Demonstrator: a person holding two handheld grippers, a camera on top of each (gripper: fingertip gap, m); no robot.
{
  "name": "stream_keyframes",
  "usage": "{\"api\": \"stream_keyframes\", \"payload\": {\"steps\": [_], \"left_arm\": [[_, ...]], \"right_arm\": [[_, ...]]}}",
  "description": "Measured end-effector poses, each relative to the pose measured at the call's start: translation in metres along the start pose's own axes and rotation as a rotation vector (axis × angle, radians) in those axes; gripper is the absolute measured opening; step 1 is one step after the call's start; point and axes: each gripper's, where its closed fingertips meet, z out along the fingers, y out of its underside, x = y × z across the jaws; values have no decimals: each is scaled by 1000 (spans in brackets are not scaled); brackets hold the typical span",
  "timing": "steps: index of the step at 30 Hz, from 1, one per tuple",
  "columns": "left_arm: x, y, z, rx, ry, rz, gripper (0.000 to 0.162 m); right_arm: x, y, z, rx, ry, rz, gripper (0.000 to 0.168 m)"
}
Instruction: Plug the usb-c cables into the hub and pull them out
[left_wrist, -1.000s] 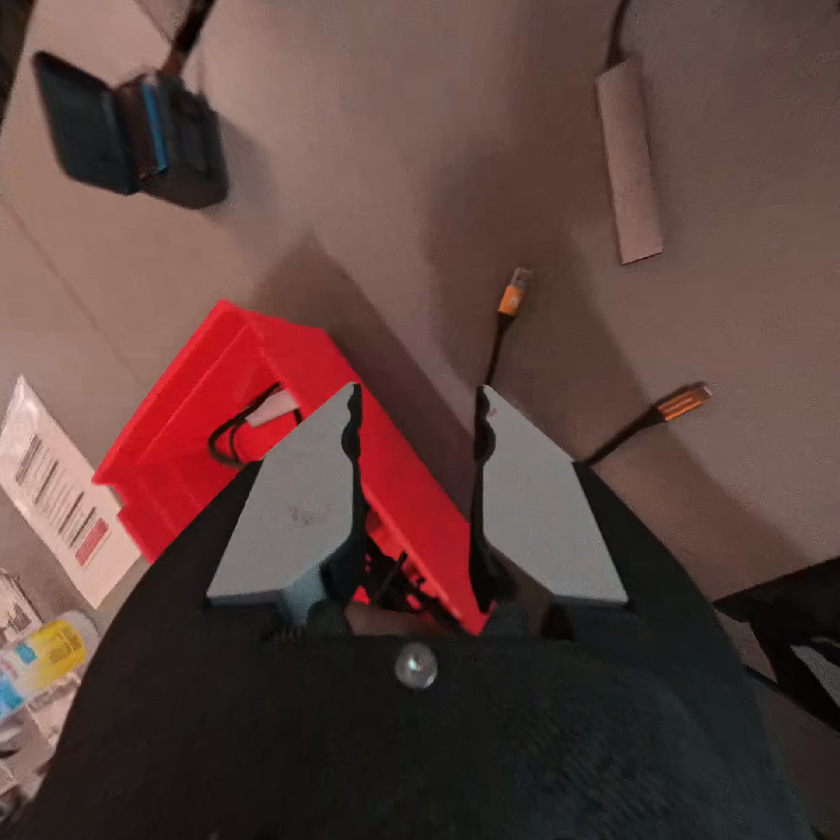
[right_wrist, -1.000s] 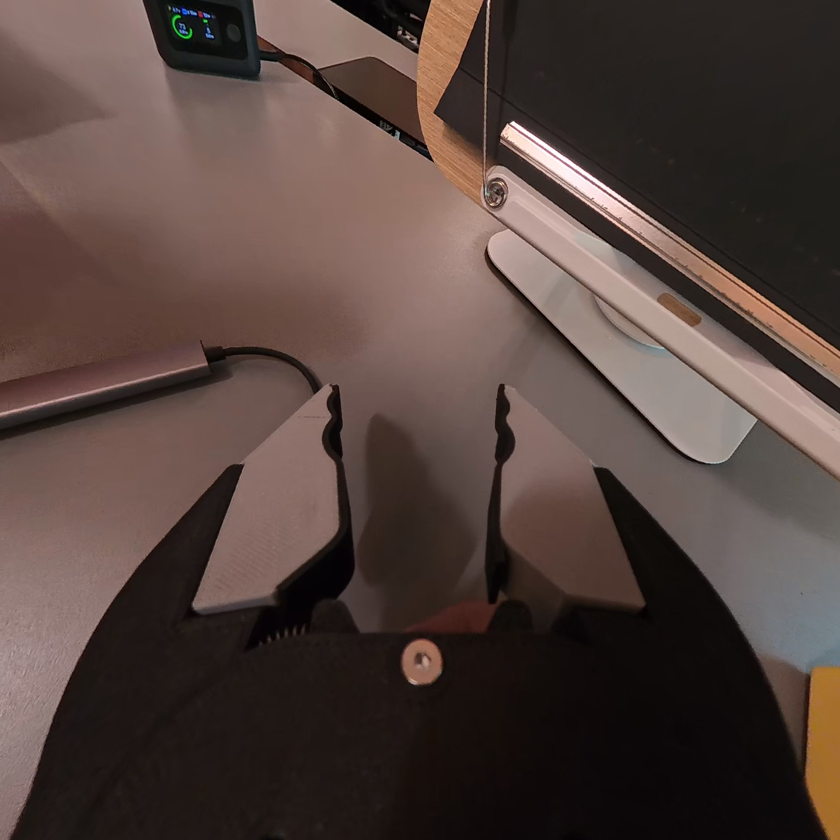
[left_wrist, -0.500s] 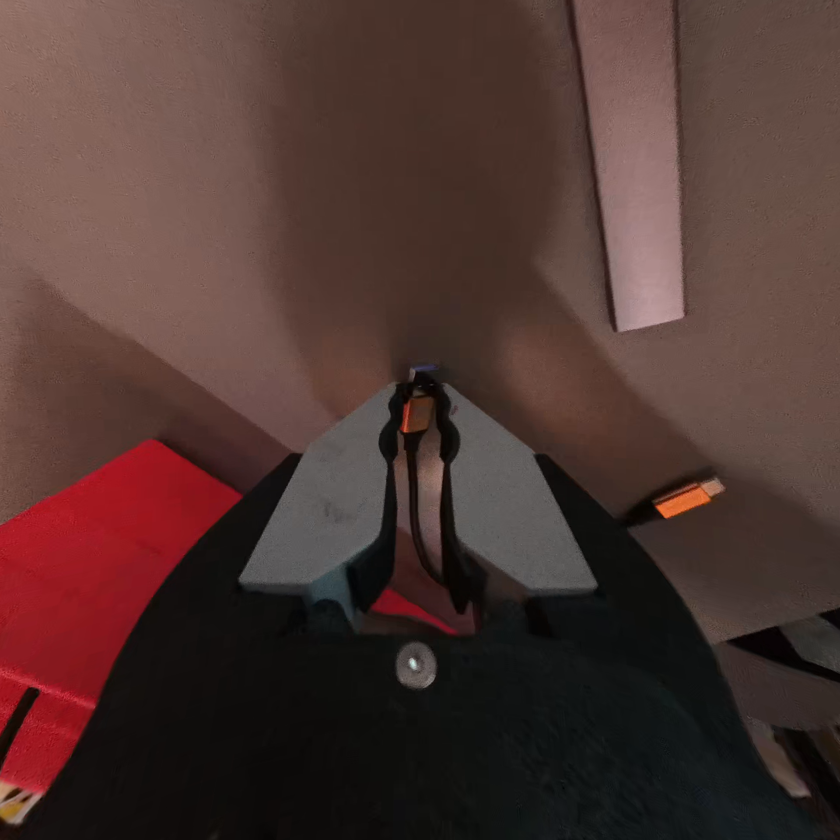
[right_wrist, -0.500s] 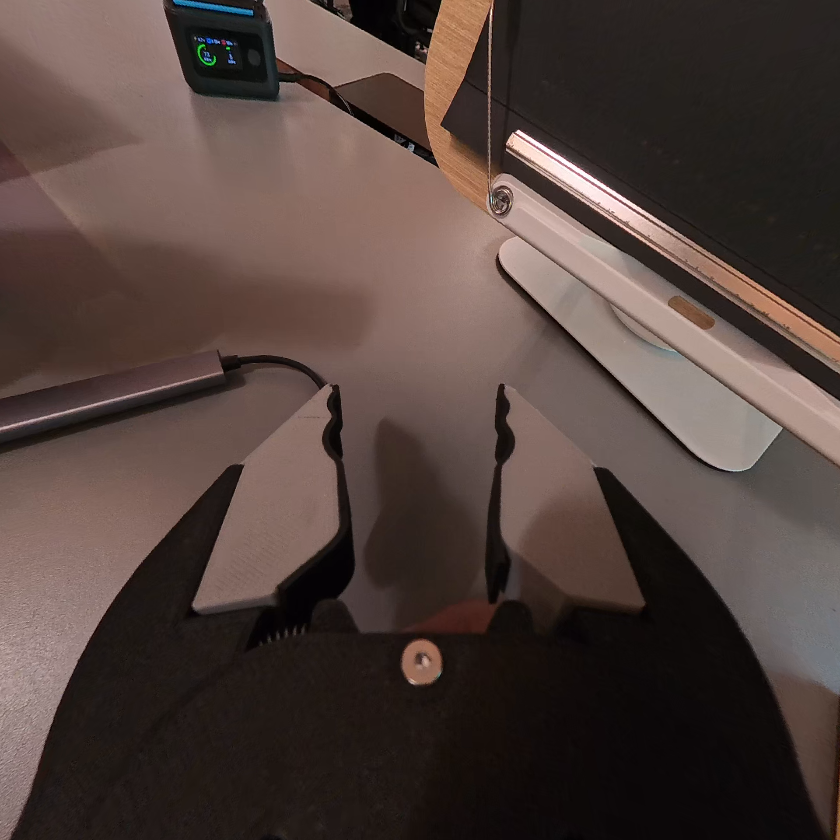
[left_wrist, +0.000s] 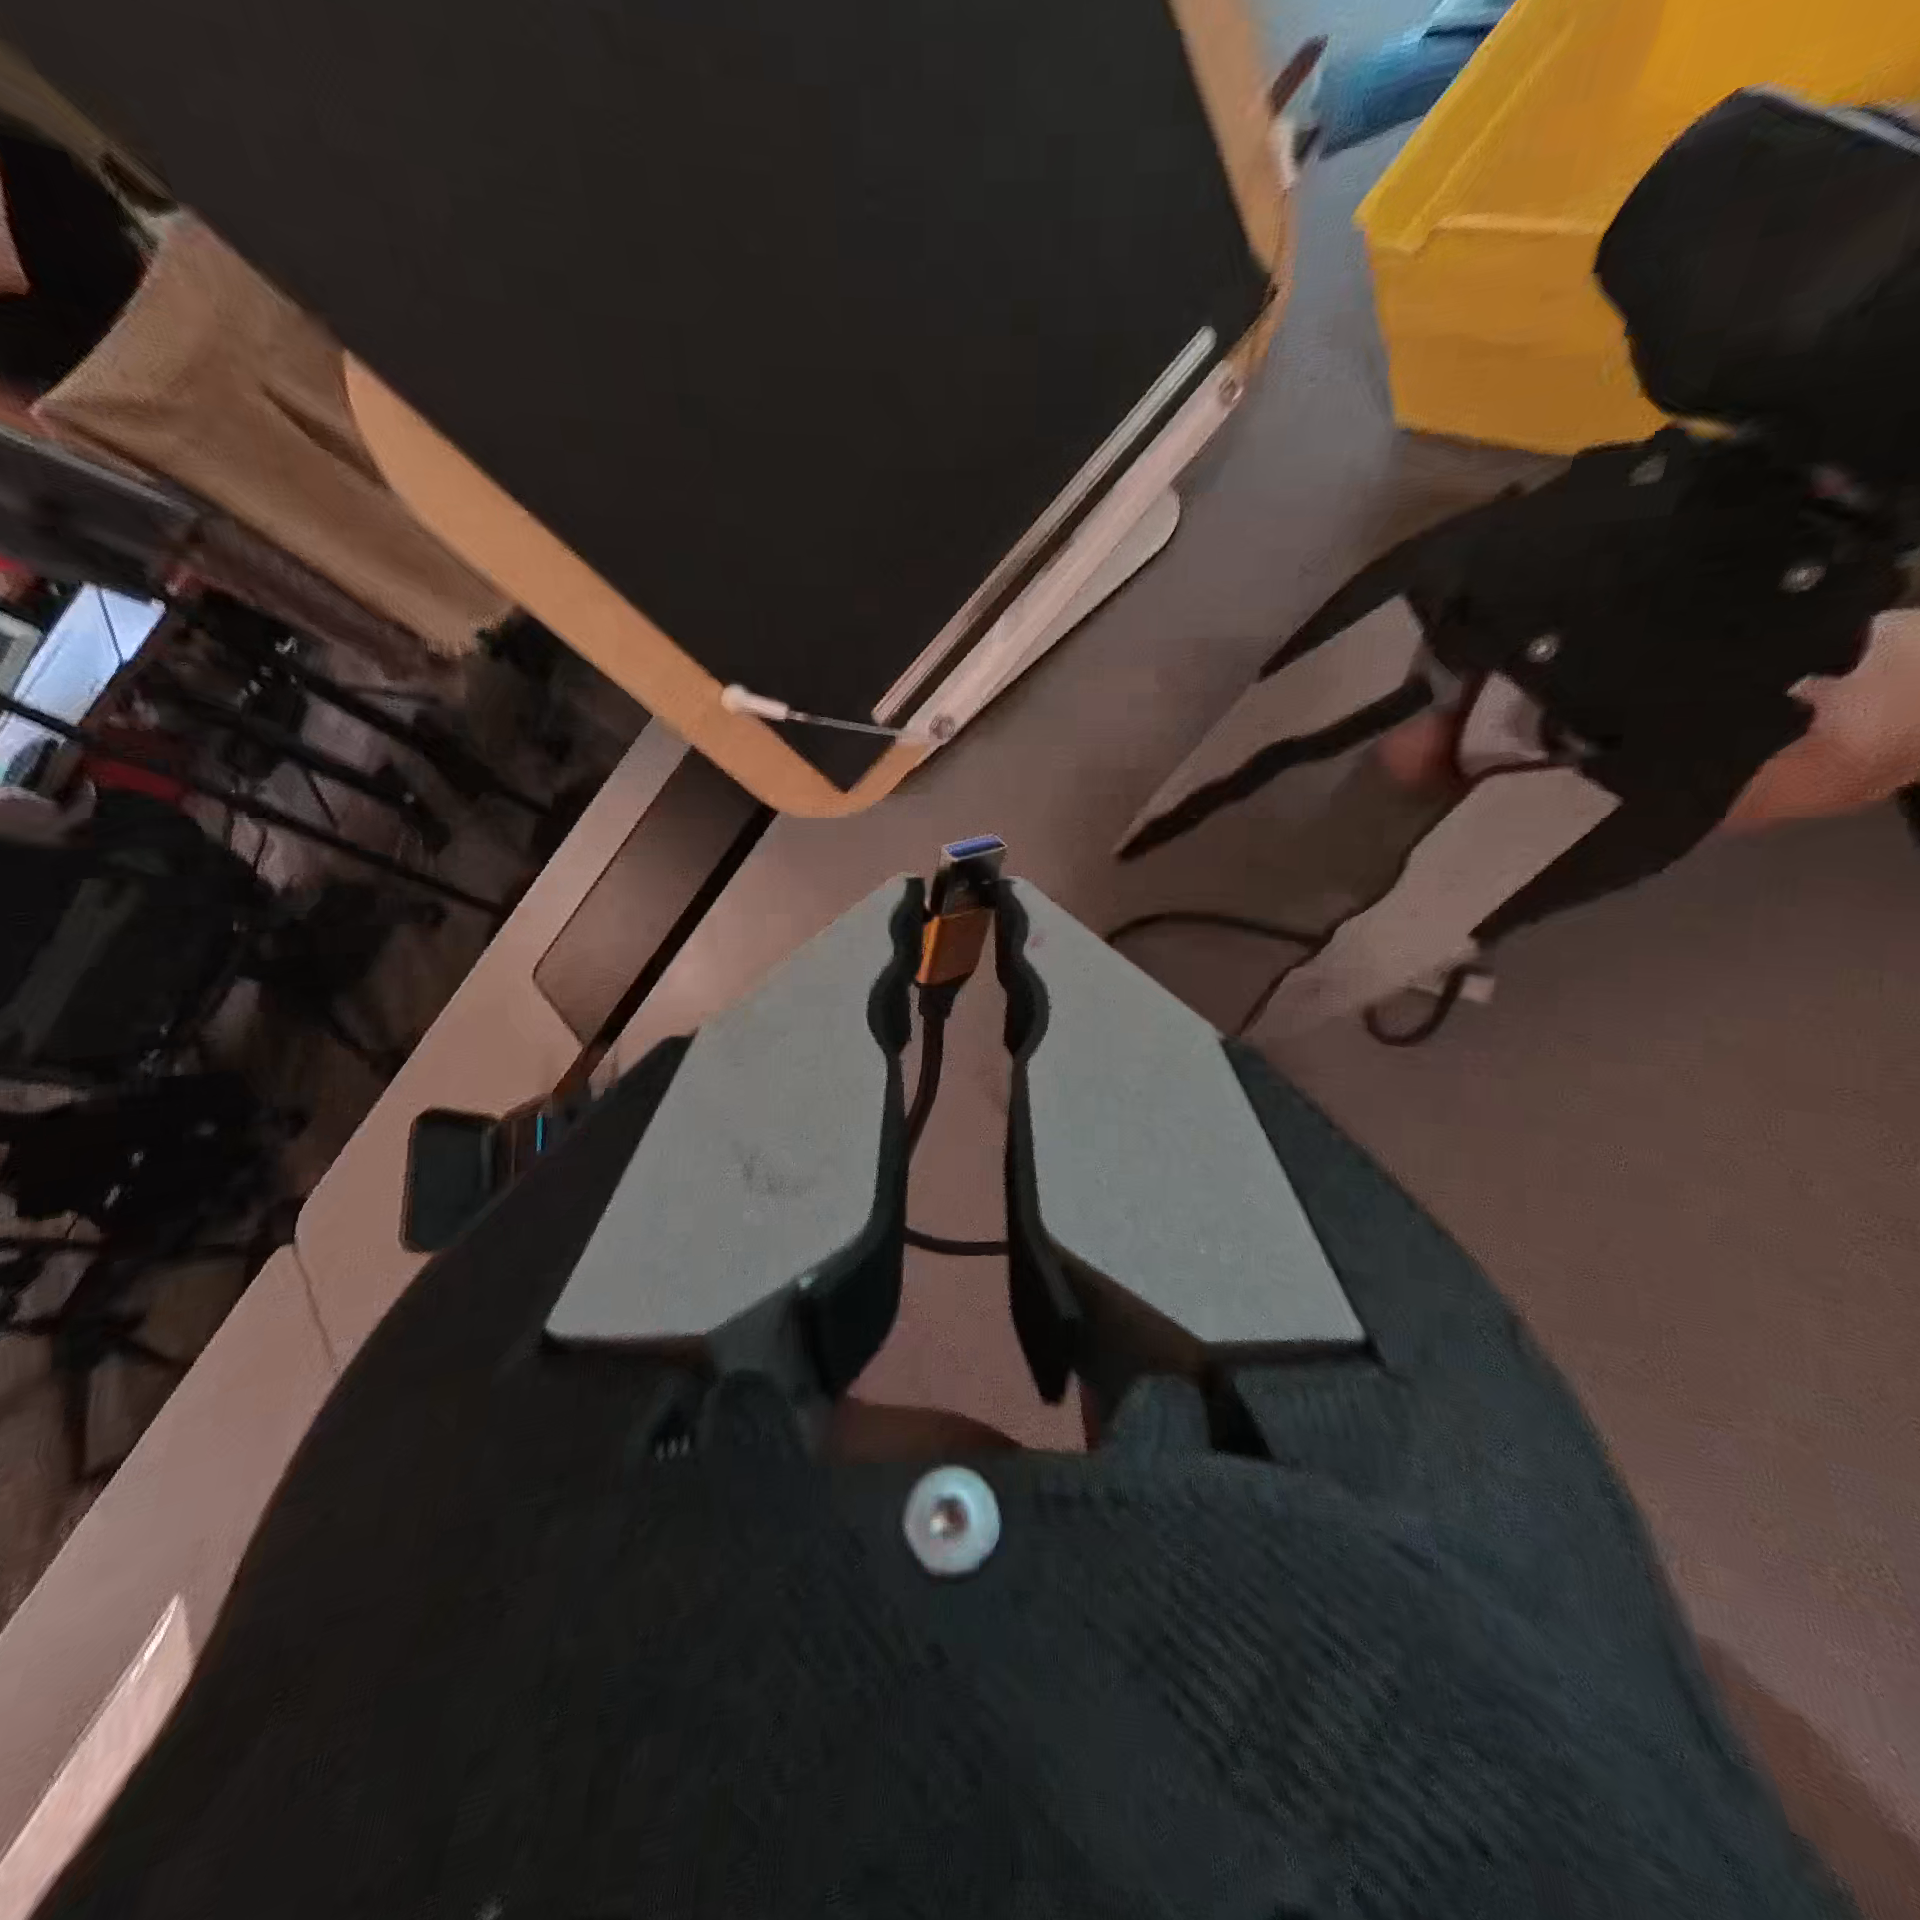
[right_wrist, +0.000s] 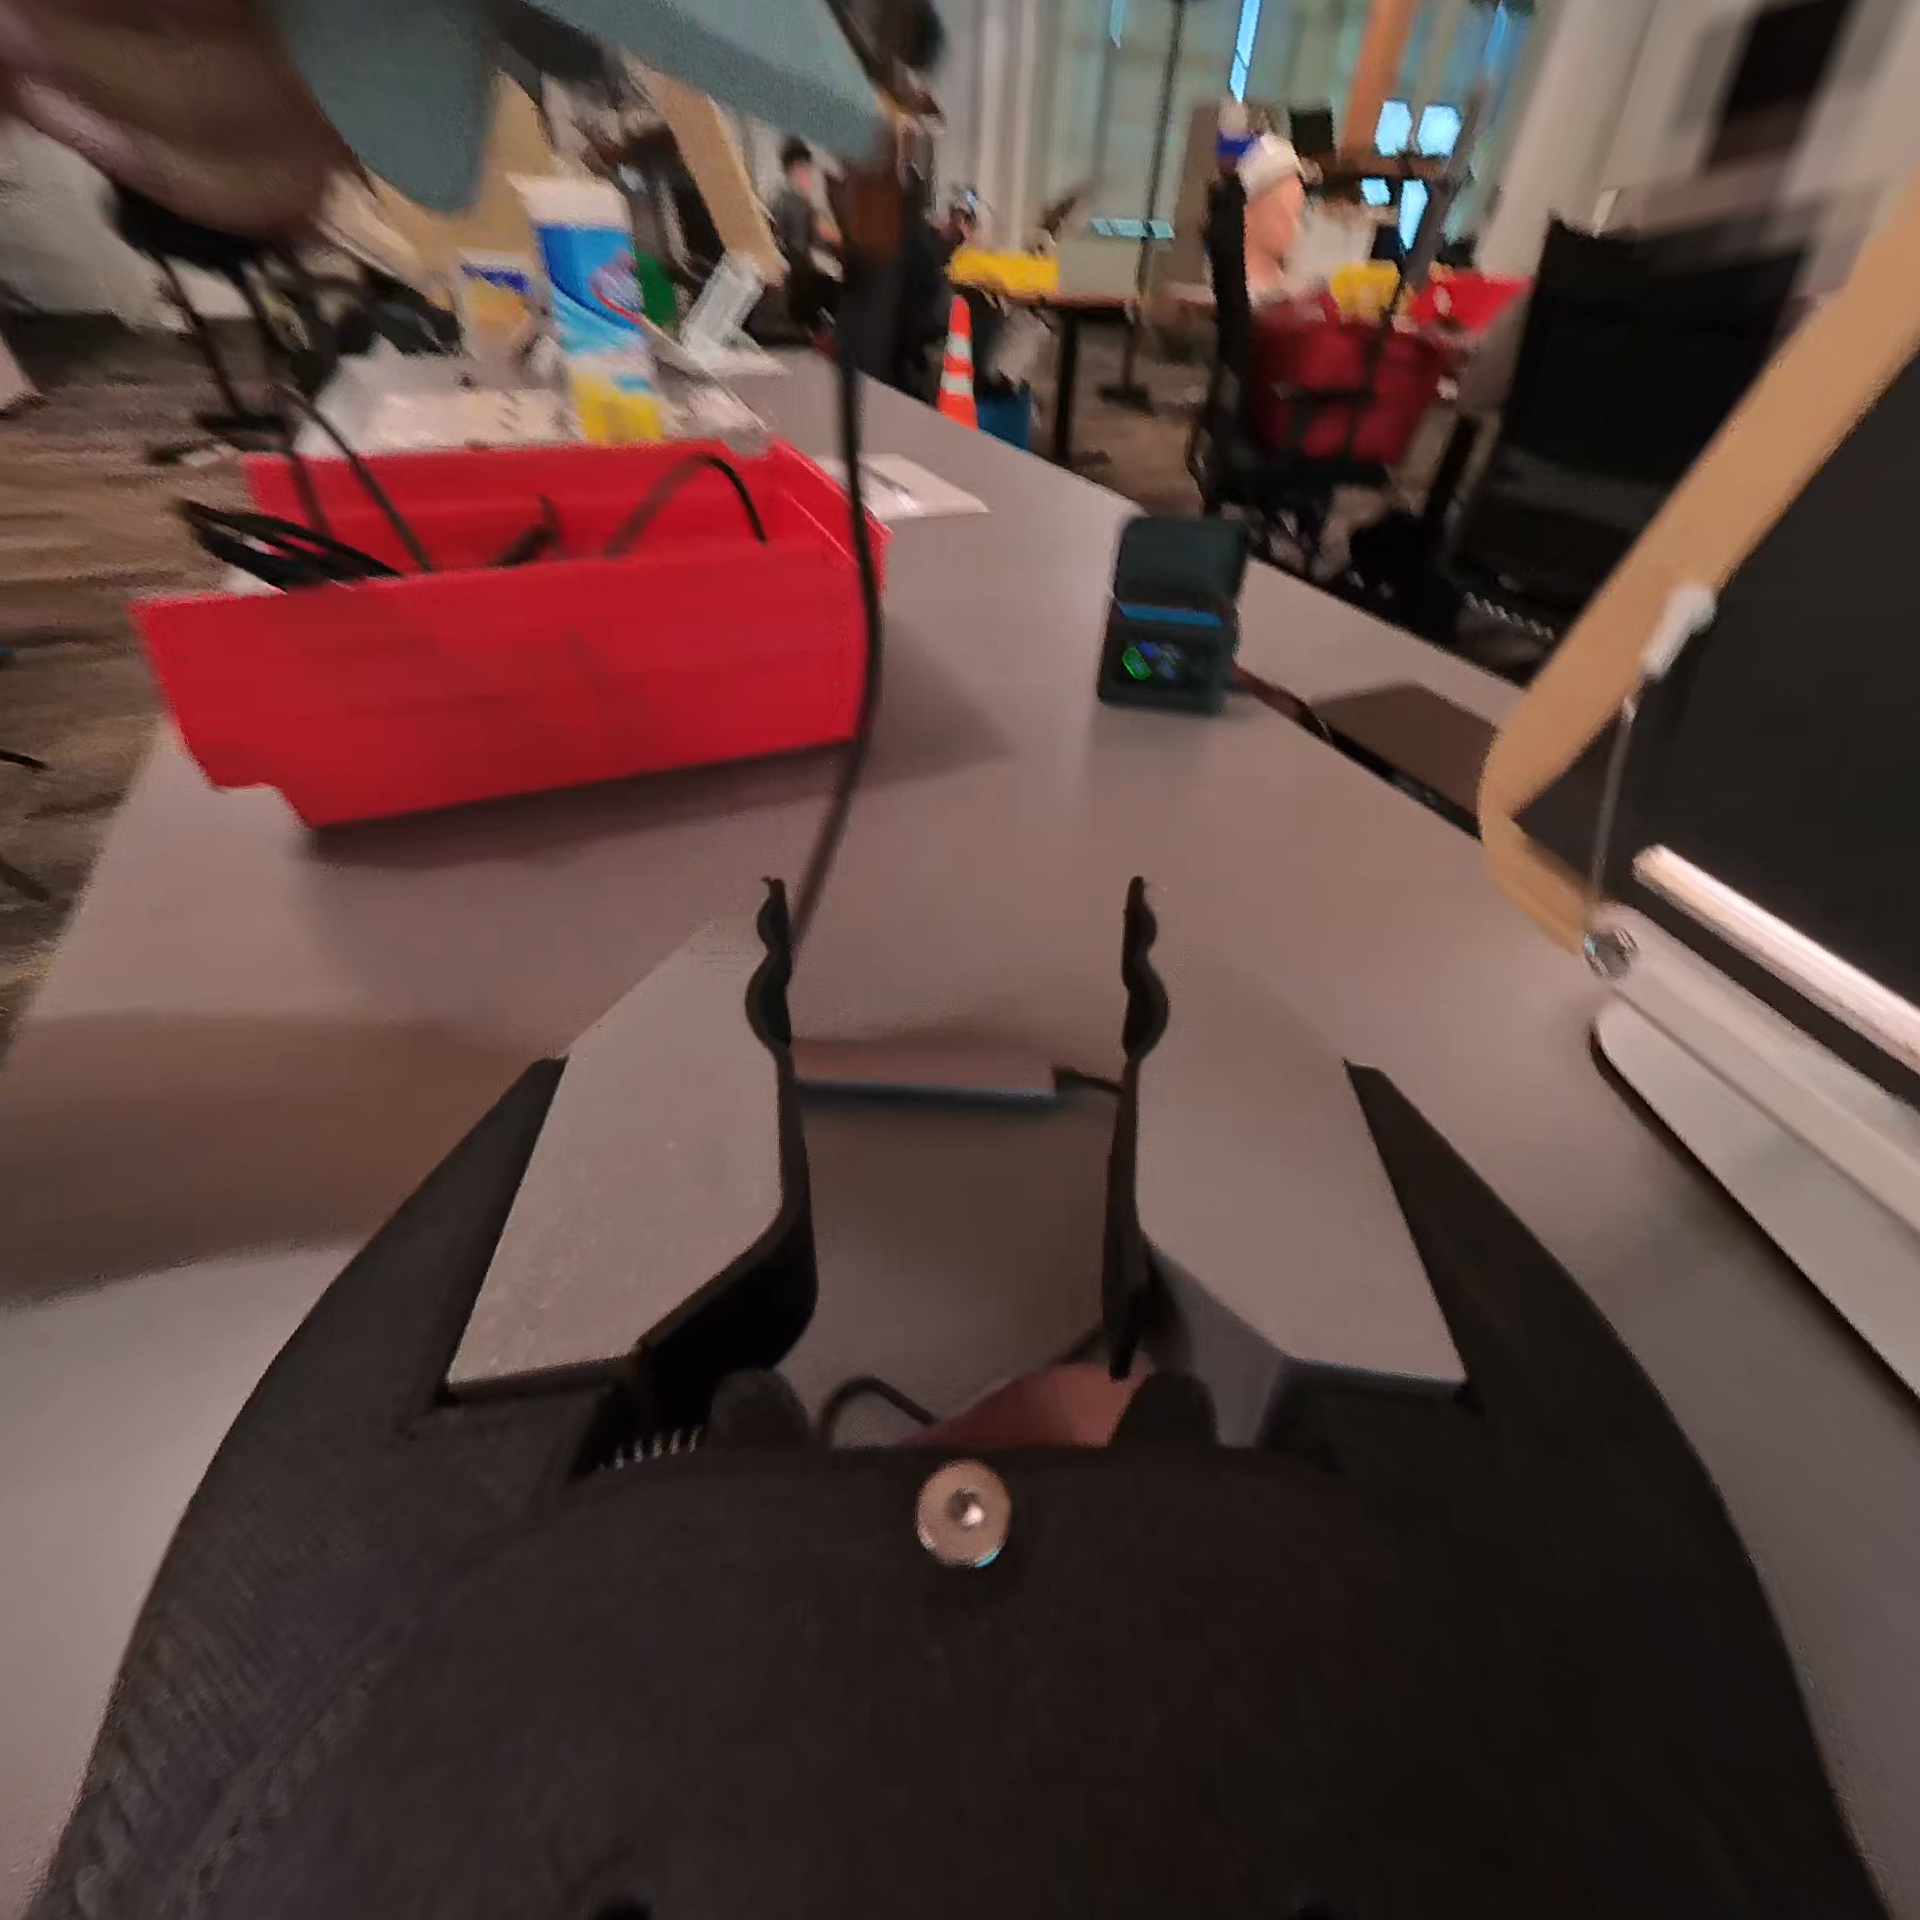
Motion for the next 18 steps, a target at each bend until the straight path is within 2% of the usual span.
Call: {"api": "stream_keyframes", "payload": {"steps": [2,8,10,11,14,17,18], "left_arm": [[16,-13,0,63,30,-6,11],[66,-26,14,214,190,-105,11],[70,-21,22,245,197,-140,11],[69,-19,26,269,204,-170,11],[63,-14,35,360,240,-311,11],[56,-2,52,393,263,-415,11],[53,4,59,392,256,-439,0]], "right_arm": [[-16,-18,-6,67,-32,-21,60],[-23,-45,-21,211,-2,0,51],[-16,-49,-26,244,26,7,19],[-6,-48,-29,243,68,4,4],[8,-36,-27,167,62,40,7],[23,-17,-21,51,150,29,4],[31,-11,-20,13,206,0,4]]}}
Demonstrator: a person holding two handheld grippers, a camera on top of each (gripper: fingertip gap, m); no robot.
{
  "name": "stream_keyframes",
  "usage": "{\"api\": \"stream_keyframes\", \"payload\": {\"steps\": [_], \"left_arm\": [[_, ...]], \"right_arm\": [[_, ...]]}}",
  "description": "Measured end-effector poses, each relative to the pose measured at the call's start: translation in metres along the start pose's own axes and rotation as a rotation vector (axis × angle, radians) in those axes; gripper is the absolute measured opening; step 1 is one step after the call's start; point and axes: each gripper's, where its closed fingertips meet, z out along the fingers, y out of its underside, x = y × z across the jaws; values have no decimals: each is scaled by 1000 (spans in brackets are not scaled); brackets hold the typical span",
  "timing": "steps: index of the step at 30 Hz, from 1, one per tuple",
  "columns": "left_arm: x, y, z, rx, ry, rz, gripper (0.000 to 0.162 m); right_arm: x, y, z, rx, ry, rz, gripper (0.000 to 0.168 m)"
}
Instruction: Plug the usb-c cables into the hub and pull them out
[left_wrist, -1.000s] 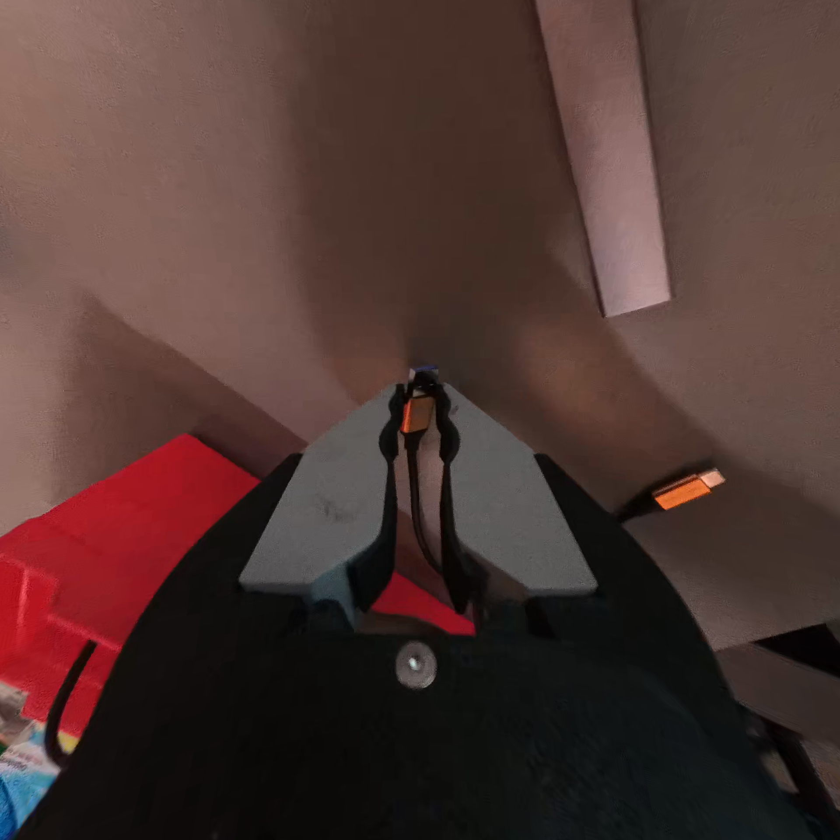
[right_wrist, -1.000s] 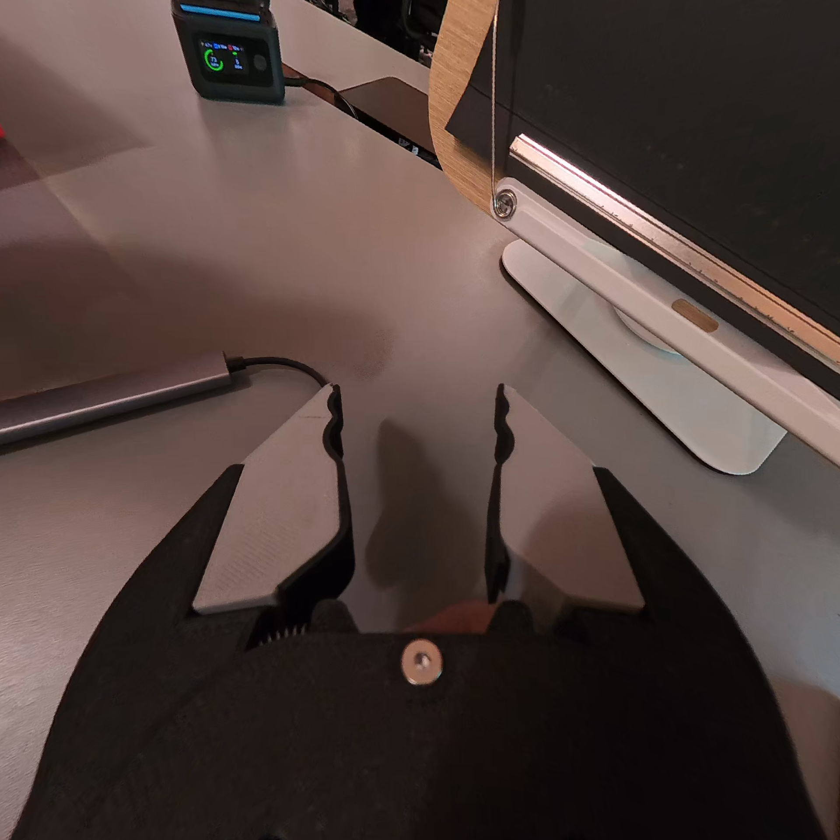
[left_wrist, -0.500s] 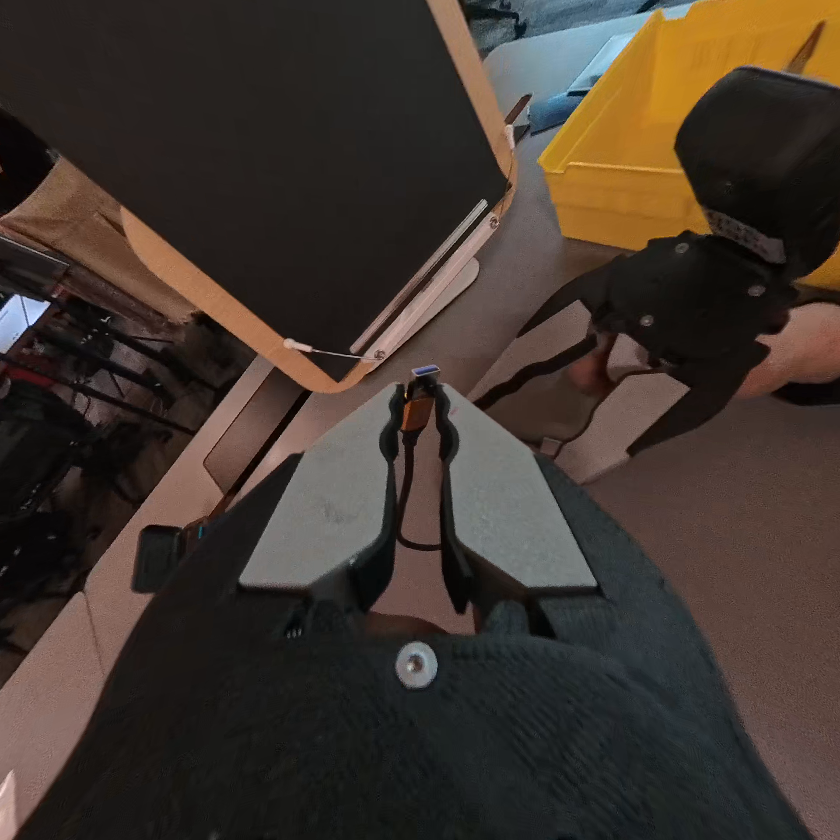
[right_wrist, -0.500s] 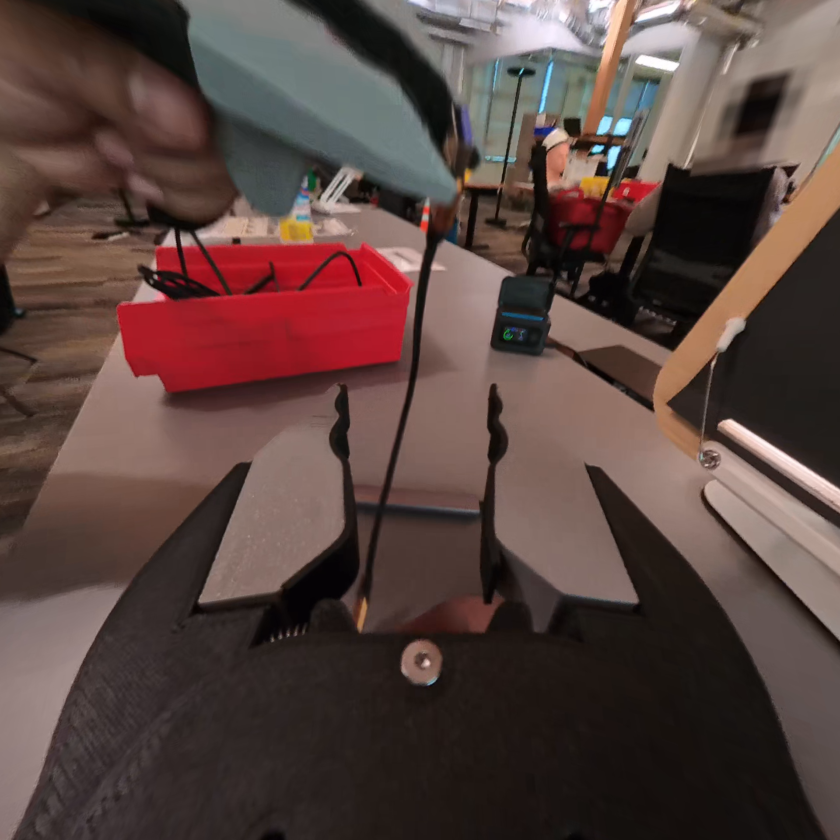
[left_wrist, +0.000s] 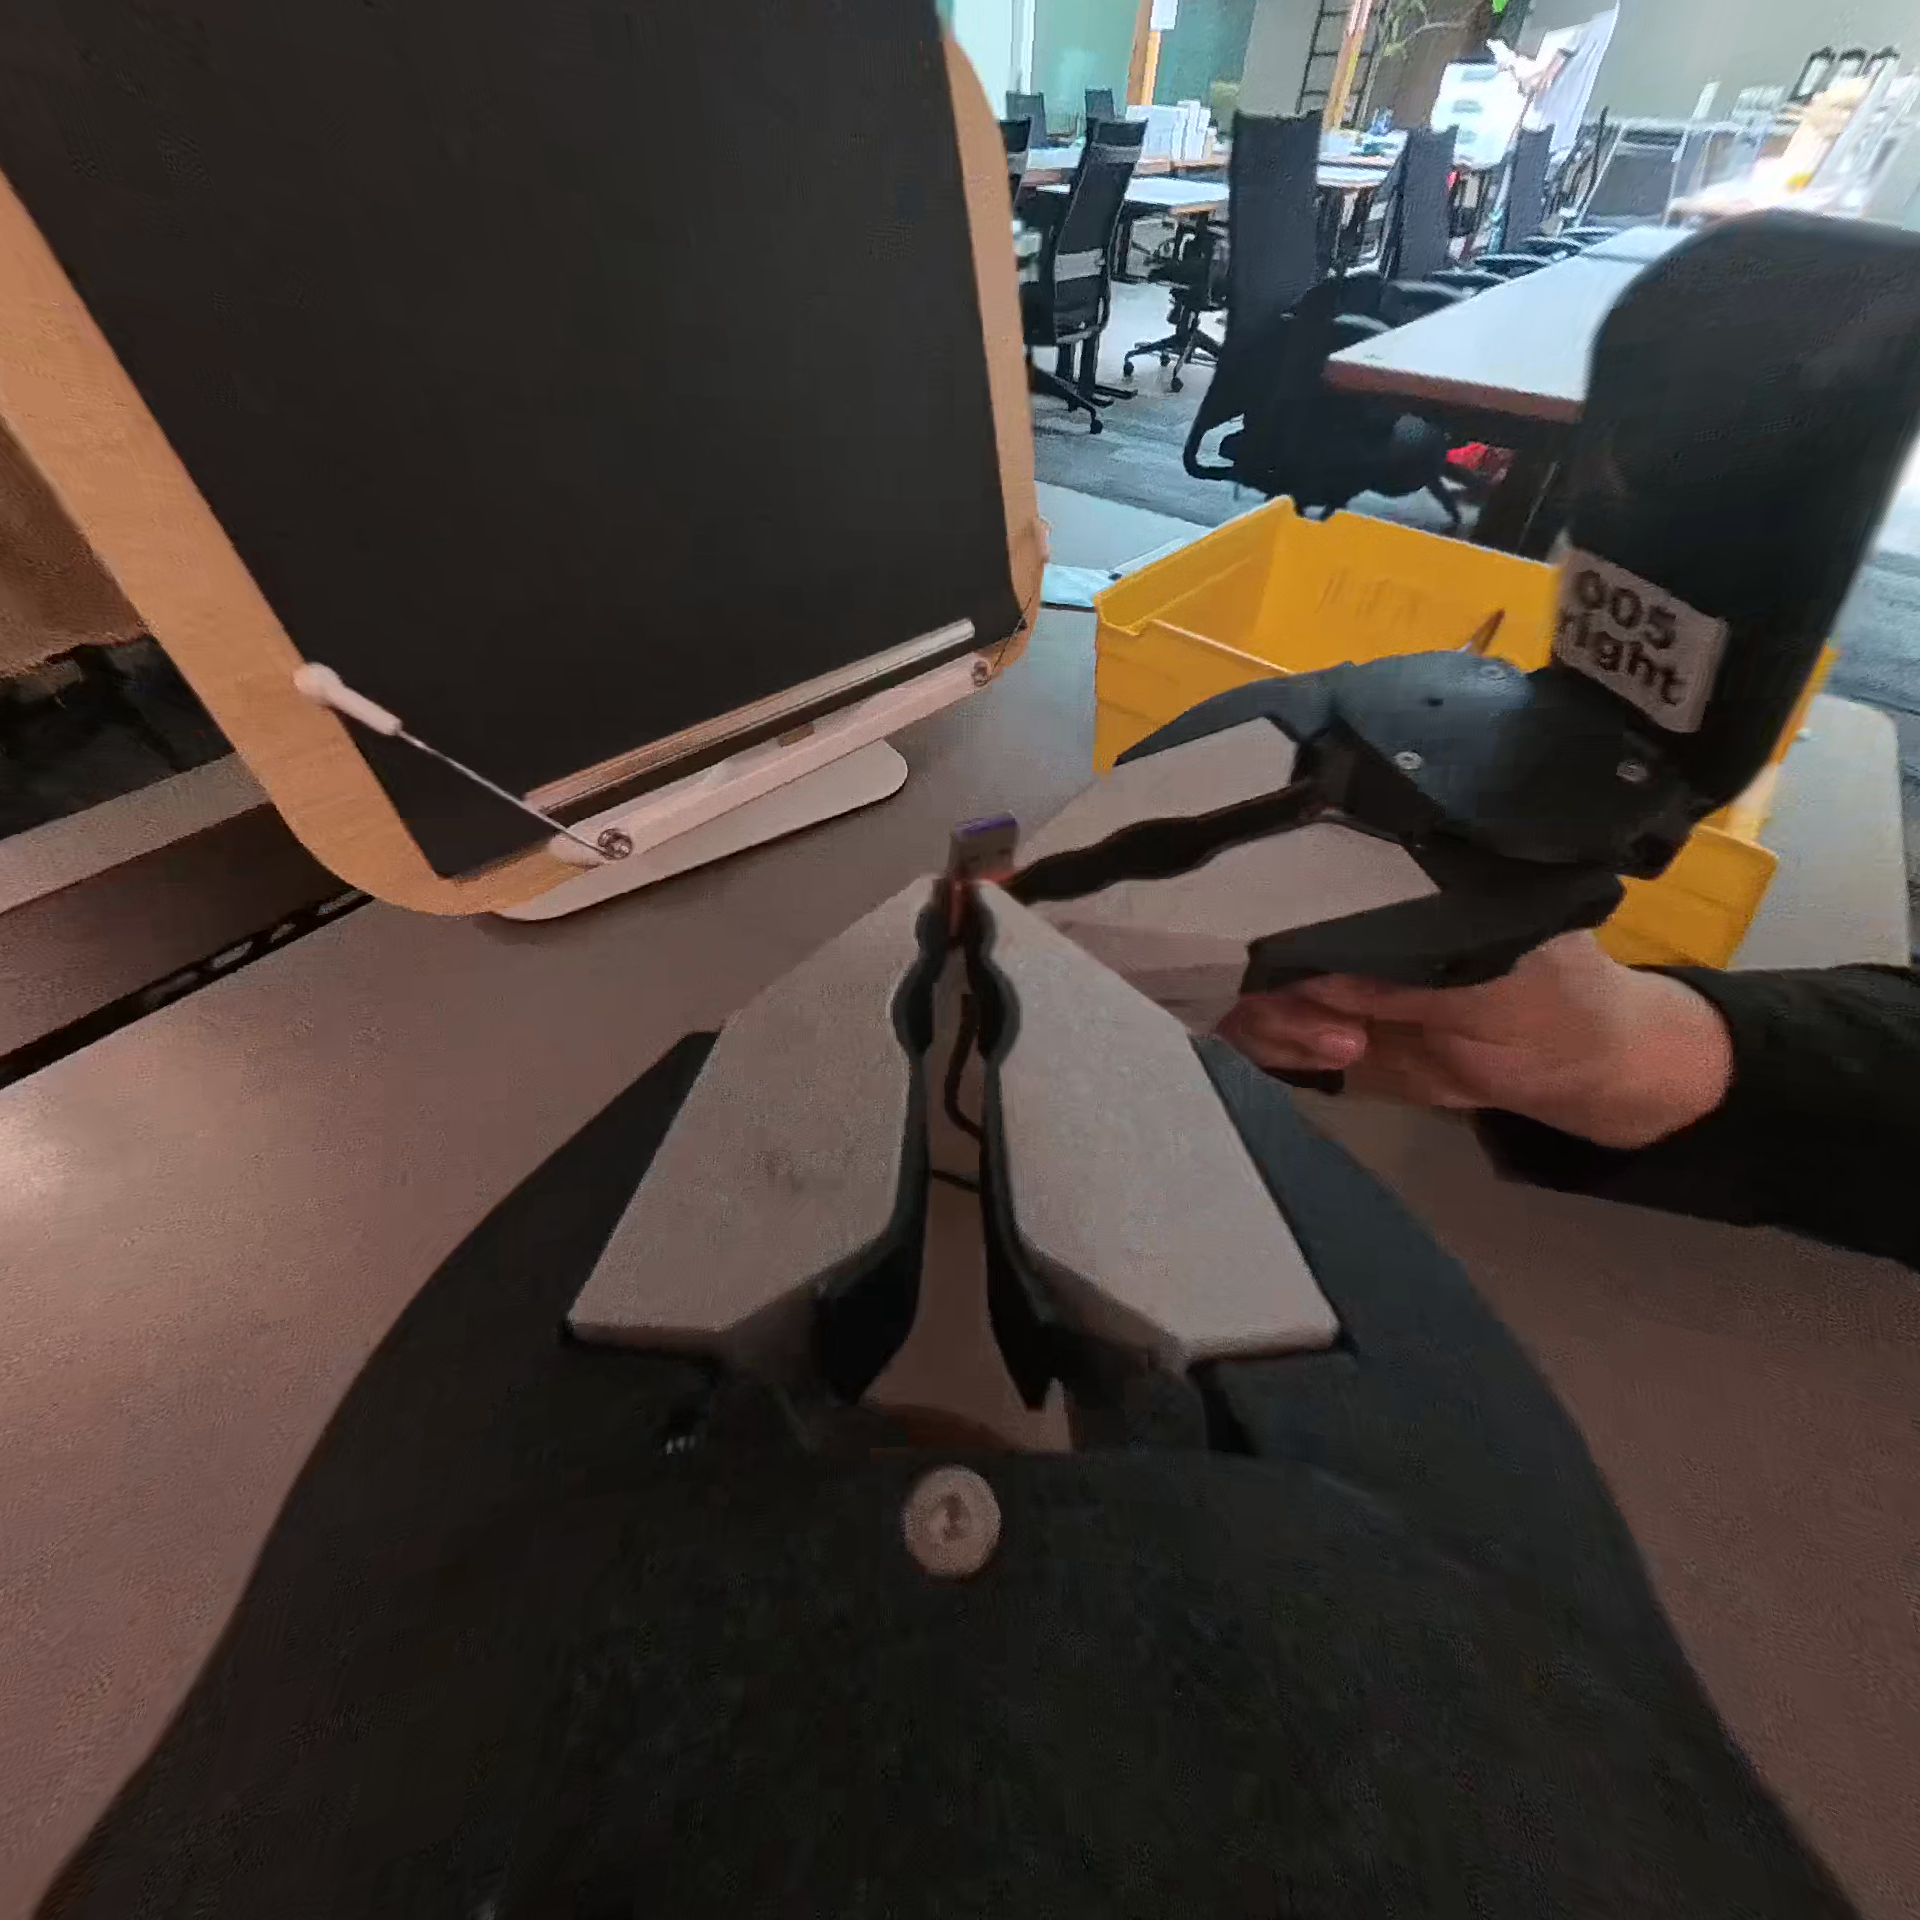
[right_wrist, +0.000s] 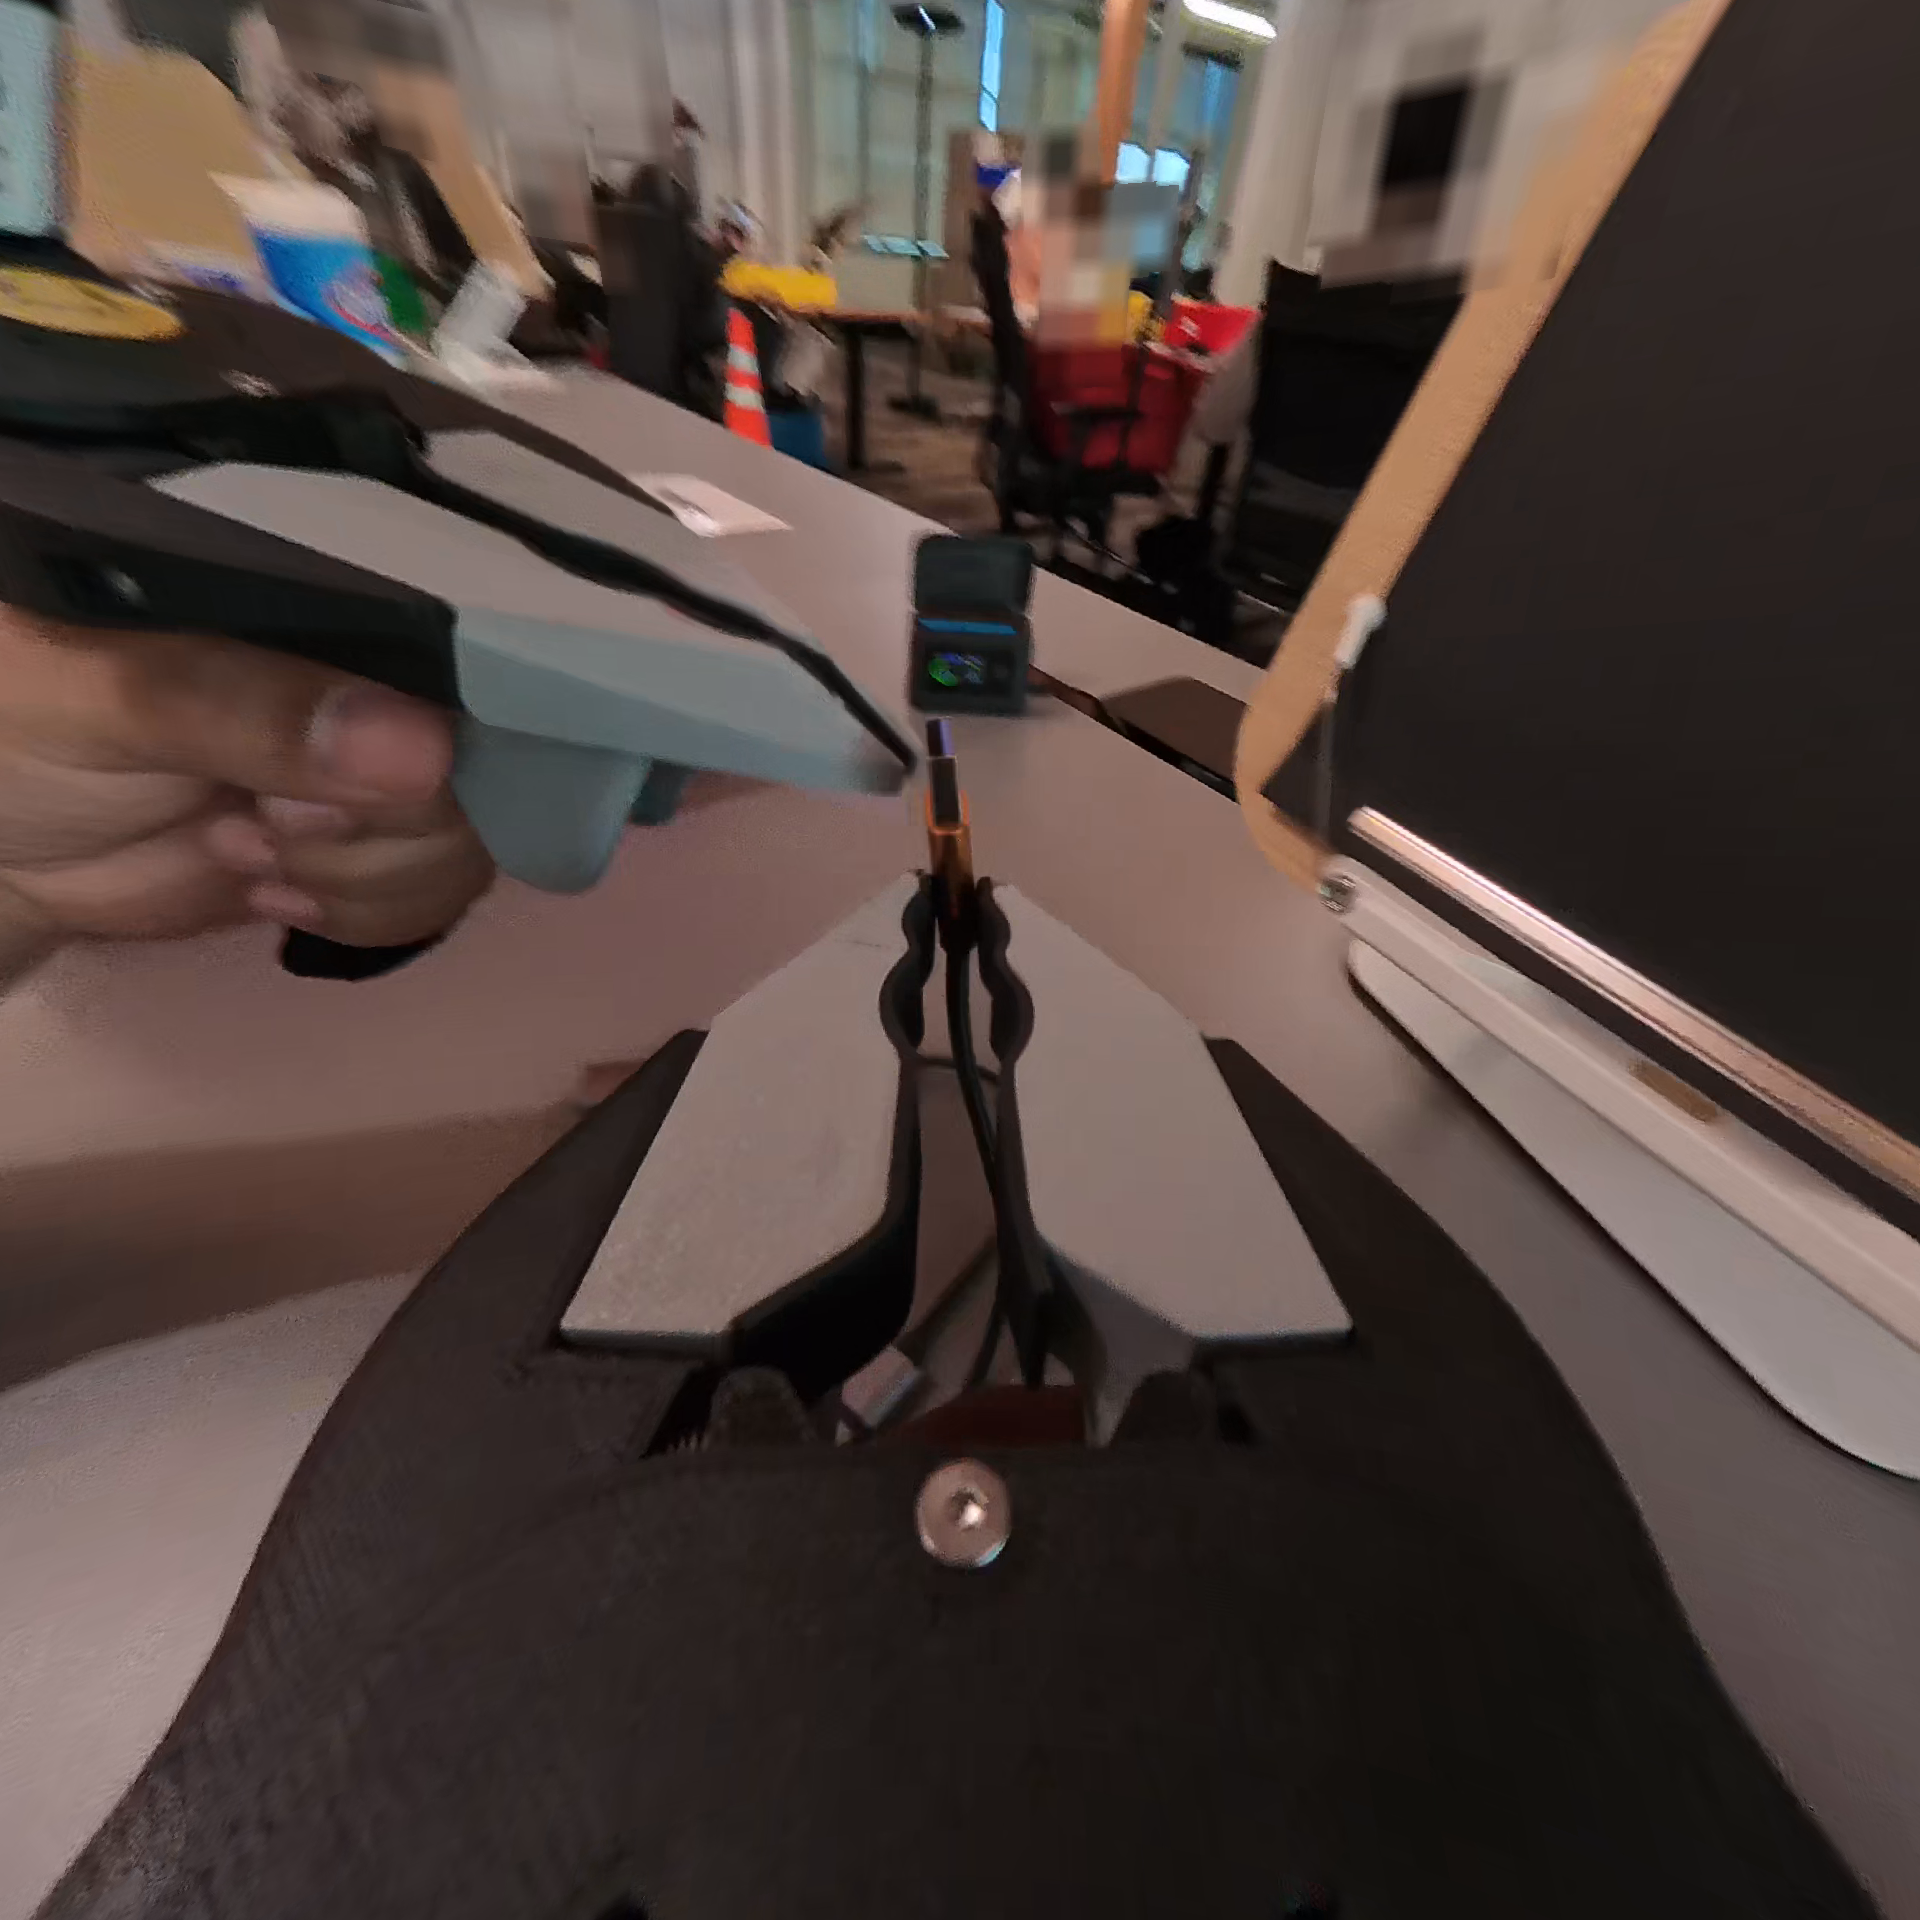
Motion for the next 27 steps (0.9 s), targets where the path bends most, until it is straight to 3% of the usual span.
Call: {"api": "stream_keyframes", "payload": {"steps": [4,5,8,10,13,16,19,22,27], "left_arm": [[-40,26,2,32,-99,-37,3],[-52,42,3,-23,-147,-49,9],[-78,98,1,-356,-305,46,51],[-85,128,-4,-508,-353,130,53],[-77,157,-10,-668,-300,79,59],[-57,164,-11,-667,-175,-1,26],[-60,164,-11,-672,-188,66,22],[-78,157,-9,-676,-321,278,21],[-91,92,-6,-378,-534,583,20]], "right_arm": [[34,22,2,-101,159,-49,3],[42,27,1,-121,184,-43,3],[66,42,0,-172,269,-34,4],[75,49,0,-191,299,-16,4],[84,53,-2,-198,329,-5,4],[88,52,-5,-195,363,-10,3],[89,52,-7,-194,371,-13,3],[90,52,-8,-197,379,-21,4],[97,67,-9,-273,397,-1,3]]}}
